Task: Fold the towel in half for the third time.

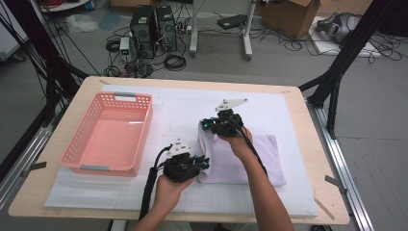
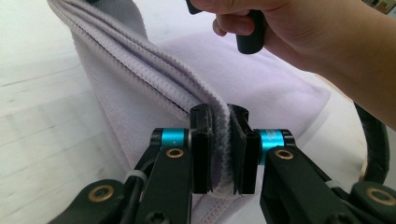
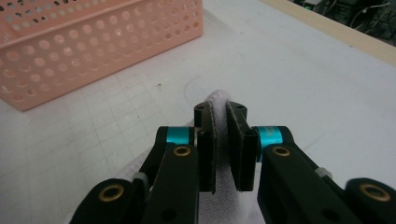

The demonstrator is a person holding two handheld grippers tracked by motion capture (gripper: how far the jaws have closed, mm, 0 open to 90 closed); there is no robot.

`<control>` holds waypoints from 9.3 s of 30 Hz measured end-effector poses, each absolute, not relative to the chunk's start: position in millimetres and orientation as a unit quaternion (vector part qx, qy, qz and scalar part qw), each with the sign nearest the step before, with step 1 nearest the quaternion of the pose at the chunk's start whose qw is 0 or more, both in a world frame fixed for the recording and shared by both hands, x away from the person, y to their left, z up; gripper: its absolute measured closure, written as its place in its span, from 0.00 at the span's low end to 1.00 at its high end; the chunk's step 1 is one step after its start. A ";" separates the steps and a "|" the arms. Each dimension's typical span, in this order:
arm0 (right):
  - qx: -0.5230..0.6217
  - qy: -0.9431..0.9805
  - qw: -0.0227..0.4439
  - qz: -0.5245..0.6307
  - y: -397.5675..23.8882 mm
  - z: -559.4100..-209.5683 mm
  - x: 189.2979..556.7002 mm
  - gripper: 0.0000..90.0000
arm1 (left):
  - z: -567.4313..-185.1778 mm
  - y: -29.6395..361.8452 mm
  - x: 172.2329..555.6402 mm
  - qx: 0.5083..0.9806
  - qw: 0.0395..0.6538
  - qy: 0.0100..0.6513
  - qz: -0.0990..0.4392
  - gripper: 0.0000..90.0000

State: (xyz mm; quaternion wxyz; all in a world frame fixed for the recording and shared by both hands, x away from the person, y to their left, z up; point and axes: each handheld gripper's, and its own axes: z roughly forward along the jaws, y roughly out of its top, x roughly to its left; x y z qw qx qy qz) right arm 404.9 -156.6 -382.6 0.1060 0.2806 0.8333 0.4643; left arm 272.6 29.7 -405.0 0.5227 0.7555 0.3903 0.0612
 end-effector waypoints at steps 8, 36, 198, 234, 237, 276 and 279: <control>0.308 0.822 0.117 0.464 -195.7 -385.0 399.1 0.92 | -406.5 -5.5 281.1 0.772 0.513 0.373 0.046 0.89; 0.377 0.806 0.169 0.423 -286.1 -391.8 382.0 0.92 | -422.0 -97.7 293.6 0.789 0.512 0.340 0.005 0.80; 0.486 0.785 0.240 0.298 -289.0 -422.8 371.8 0.78 | -443.8 94.7 286.3 0.734 0.545 0.384 0.127 0.40; 0.401 0.808 0.127 0.414 -269.4 -424.7 288.4 0.58 | -439.9 98.2 286.4 0.729 0.551 0.386 0.131 0.39; 0.384 0.820 0.115 0.408 -256.0 -432.1 281.1 0.56 | -439.9 97.6 286.5 0.729 0.550 0.386 0.130 0.39; 0.464 0.708 0.294 0.444 -367.5 -418.2 229.5 0.19 | -436.4 96.4 281.3 0.732 0.565 0.359 0.130 0.23; 0.461 0.711 0.294 0.443 -367.5 -418.1 229.6 0.19 | -436.9 96.7 282.2 0.732 0.563 0.360 0.131 0.22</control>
